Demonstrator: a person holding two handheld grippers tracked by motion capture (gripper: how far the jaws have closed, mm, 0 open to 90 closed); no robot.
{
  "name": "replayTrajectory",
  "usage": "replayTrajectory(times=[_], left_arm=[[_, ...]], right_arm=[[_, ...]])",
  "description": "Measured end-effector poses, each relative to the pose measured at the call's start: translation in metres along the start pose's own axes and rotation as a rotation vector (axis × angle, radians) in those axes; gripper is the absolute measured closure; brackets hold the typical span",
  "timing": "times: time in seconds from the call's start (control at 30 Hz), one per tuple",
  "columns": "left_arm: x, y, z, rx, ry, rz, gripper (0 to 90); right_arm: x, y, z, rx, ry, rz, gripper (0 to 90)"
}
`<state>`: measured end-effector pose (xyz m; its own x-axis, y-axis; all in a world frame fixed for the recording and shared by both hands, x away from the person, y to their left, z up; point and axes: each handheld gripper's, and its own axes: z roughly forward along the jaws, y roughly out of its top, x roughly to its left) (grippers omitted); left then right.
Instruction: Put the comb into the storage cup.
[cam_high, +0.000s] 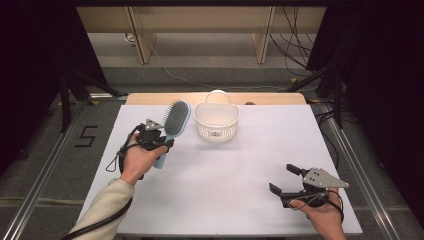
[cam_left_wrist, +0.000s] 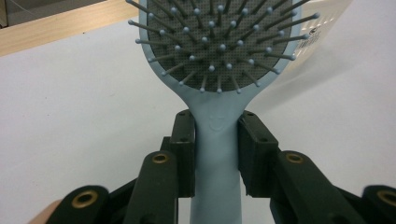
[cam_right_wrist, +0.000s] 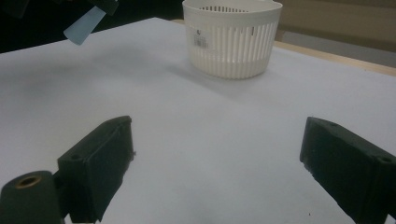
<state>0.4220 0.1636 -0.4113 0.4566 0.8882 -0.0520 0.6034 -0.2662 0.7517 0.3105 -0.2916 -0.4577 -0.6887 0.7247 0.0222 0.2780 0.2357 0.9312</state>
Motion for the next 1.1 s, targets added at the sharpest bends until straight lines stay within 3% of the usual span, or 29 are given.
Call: replayTrajectory(times=[1.1], left_arm=[[-0.0002,0.002,-0.0036,-0.064,0.005,-0.01,69.8]], right_arm=[[0.0,0.0,-0.0001,0.0,0.0,0.001,10.0]])
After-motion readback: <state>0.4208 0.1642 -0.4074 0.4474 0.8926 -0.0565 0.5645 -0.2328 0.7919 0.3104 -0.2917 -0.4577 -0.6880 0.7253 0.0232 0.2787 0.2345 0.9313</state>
